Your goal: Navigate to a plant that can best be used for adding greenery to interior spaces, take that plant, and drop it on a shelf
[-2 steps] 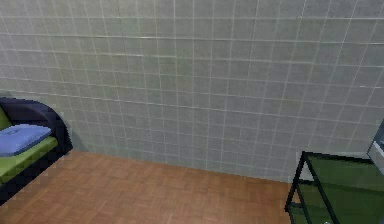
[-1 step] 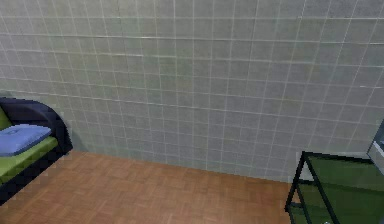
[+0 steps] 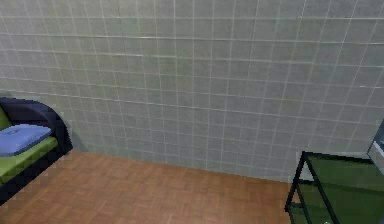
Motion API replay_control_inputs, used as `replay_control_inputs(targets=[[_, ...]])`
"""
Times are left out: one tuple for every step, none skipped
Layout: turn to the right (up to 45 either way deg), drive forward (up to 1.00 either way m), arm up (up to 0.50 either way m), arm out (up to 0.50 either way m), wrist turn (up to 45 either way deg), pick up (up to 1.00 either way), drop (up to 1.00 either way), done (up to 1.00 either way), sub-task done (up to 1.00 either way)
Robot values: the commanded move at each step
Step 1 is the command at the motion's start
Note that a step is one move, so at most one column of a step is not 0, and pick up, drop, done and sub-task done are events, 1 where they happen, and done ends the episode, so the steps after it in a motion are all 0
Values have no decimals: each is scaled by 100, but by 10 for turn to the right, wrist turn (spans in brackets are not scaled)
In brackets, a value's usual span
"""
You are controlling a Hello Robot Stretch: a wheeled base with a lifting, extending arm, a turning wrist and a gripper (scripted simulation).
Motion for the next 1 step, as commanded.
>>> replay_control_inputs(targets=[[0, 0, 0, 0, 450, 0, 0, 0, 0]])
